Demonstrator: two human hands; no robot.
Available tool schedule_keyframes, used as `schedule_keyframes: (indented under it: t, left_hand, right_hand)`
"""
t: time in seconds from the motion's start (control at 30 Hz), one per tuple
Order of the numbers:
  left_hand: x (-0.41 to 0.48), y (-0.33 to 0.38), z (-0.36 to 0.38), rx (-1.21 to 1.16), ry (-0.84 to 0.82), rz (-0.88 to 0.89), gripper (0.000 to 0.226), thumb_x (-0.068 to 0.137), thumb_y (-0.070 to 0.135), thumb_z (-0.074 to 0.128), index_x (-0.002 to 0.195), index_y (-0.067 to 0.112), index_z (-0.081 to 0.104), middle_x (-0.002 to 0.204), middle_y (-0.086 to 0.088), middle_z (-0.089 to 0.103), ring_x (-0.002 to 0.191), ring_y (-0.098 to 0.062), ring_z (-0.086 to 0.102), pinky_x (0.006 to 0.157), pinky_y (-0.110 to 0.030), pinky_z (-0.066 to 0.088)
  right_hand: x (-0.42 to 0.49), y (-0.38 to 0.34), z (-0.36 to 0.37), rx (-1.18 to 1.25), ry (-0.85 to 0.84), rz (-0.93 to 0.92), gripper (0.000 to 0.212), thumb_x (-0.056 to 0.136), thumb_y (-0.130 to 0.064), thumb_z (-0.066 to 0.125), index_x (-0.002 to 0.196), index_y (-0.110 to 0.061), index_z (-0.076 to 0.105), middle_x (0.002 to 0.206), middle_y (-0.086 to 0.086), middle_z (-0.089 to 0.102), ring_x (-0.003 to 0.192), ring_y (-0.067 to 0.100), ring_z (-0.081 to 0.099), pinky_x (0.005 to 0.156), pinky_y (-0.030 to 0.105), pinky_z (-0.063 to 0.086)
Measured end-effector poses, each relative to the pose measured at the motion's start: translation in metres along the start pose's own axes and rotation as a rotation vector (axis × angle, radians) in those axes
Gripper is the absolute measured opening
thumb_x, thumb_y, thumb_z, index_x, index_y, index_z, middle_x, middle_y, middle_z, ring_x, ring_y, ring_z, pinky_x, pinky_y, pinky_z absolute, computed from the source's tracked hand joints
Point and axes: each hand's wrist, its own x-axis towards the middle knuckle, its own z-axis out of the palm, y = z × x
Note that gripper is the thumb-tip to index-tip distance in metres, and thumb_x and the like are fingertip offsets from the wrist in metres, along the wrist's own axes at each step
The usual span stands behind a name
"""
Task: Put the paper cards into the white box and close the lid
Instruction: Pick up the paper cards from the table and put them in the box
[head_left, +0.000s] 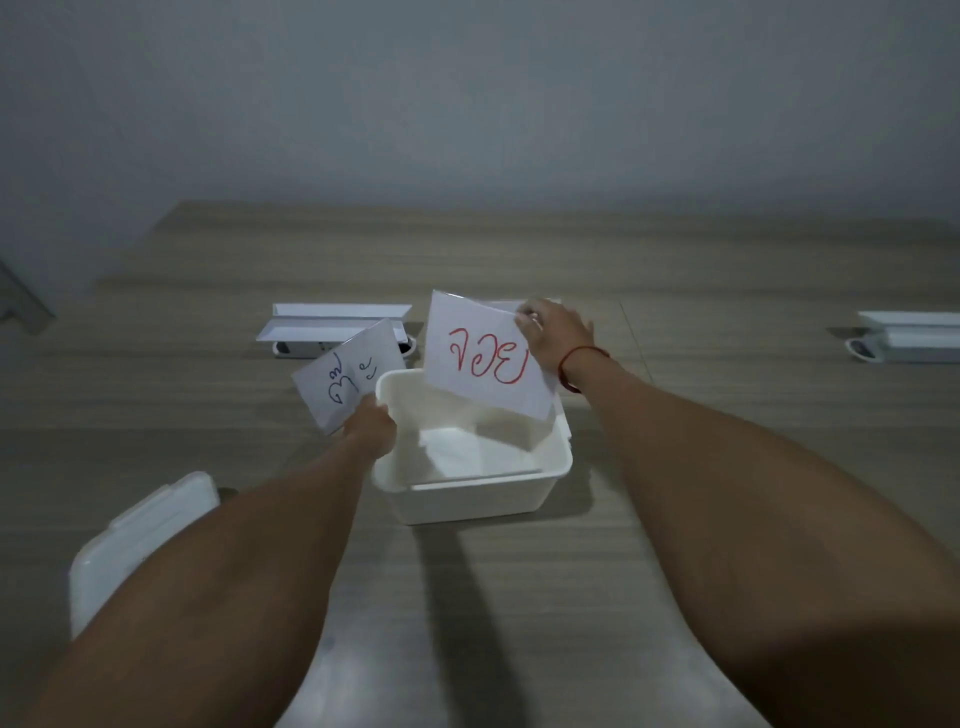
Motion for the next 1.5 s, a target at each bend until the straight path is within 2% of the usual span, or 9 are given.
schedule_keyframes:
  t: [0.2, 0.3, 0.43, 0.53, 0.7, 0.93, 1.23, 1.43, 1.5]
  left_hand:
    - [-0.001, -0.010, -0.002, -0.133, 0.055, -0.015, 0.043, 0.103, 0.022, 0.026, 0.140, 0.010, 0.042, 0.137, -0.023, 0.050, 0.124, -0.041, 0.048, 0.102, -0.043, 0.041]
    - [0.001, -0.014, -0.005, -0.151, 0.077, -0.035, 0.041, 0.103, 0.023, 0.026, 0.136, 0.010, 0.047, 0.134, -0.022, 0.052, 0.122, -0.040, 0.050, 0.101, -0.042, 0.041]
    - [0.002, -0.017, -0.005, -0.143, 0.096, -0.028, 0.041, 0.103, 0.022, 0.026, 0.135, 0.008, 0.047, 0.133, -0.022, 0.053, 0.122, -0.039, 0.050, 0.100, -0.041, 0.041]
    - [0.002, -0.021, -0.005, -0.162, 0.097, -0.014, 0.041, 0.103, 0.022, 0.026, 0.135, 0.009, 0.047, 0.133, -0.021, 0.053, 0.121, -0.039, 0.050, 0.099, -0.040, 0.041]
    - [-0.002, -0.035, -0.014, -0.210, 0.136, -0.040, 0.040, 0.102, 0.020, 0.026, 0.134, 0.008, 0.048, 0.131, -0.021, 0.055, 0.119, -0.037, 0.052, 0.098, -0.039, 0.041]
    - [-0.006, -0.065, -0.040, -0.228, 0.256, -0.172, 0.042, 0.099, 0.021, 0.027, 0.129, 0.003, 0.051, 0.132, -0.022, 0.055, 0.121, -0.038, 0.053, 0.098, -0.038, 0.041]
    - [0.012, -0.073, -0.051, -0.164, 0.250, -0.319, 0.061, 0.096, 0.046, 0.028, 0.128, 0.003, 0.057, 0.133, -0.020, 0.058, 0.121, -0.036, 0.055, 0.100, -0.038, 0.042]
    - [0.020, -0.077, -0.049, -0.188, 0.246, -0.349, 0.067, 0.094, 0.051, 0.028, 0.122, 0.001, 0.062, 0.126, -0.021, 0.062, 0.116, -0.037, 0.058, 0.097, -0.038, 0.044]
    - [0.021, -0.078, -0.049, -0.189, 0.251, -0.350, 0.067, 0.094, 0.051, 0.028, 0.121, 0.001, 0.063, 0.124, -0.021, 0.063, 0.115, -0.037, 0.058, 0.095, -0.037, 0.044]
  right_hand:
    - [-0.012, 0.006, 0.036, 0.120, -0.320, -0.041, 0.023, 0.098, -0.023, 0.043, 0.105, -0.015, 0.063, 0.118, 0.009, 0.061, 0.097, 0.020, 0.050, 0.101, 0.039, 0.043]
    - [-0.021, 0.009, 0.050, 0.043, -0.514, -0.028, 0.028, 0.096, -0.021, 0.044, 0.112, -0.012, 0.065, 0.128, 0.010, 0.060, 0.104, 0.022, 0.055, 0.095, 0.030, 0.043]
    - [-0.034, 0.003, 0.057, -0.309, -0.833, -0.060, 0.034, 0.091, -0.035, 0.054, 0.121, -0.024, 0.065, 0.128, -0.001, 0.060, 0.117, 0.020, 0.057, 0.104, 0.036, 0.046]
    - [-0.038, -0.009, 0.058, -0.276, -1.040, 0.071, 0.036, 0.090, -0.033, 0.055, 0.124, -0.024, 0.065, 0.124, -0.009, 0.066, 0.115, 0.012, 0.061, 0.096, 0.032, 0.046]
    - [-0.025, -0.032, 0.057, -0.197, -0.644, -0.019, 0.038, 0.092, -0.031, 0.055, 0.119, -0.007, 0.067, 0.126, 0.010, 0.066, 0.116, 0.027, 0.061, 0.102, 0.040, 0.048]
    - [-0.016, -0.085, 0.086, -0.255, -0.342, -0.121, 0.041, 0.096, -0.030, 0.050, 0.134, -0.016, 0.050, 0.138, 0.010, 0.053, 0.130, 0.031, 0.047, 0.110, 0.044, 0.032]
    - [0.039, -0.137, 0.156, -0.318, -0.304, -0.351, 0.040, 0.100, -0.023, 0.041, 0.140, -0.016, 0.041, 0.147, 0.009, 0.045, 0.136, 0.028, 0.041, 0.112, 0.044, 0.026]
    - [0.073, -0.149, 0.191, -0.400, -0.352, -0.516, 0.058, 0.093, -0.008, 0.049, 0.147, -0.017, 0.028, 0.159, 0.006, 0.021, 0.149, 0.026, 0.014, 0.116, 0.050, 0.023]
    - [0.075, -0.150, 0.197, -0.455, -0.371, -0.524, 0.054, 0.094, -0.008, 0.048, 0.145, -0.016, 0.032, 0.156, 0.008, 0.027, 0.148, 0.028, 0.017, 0.115, 0.049, 0.023]
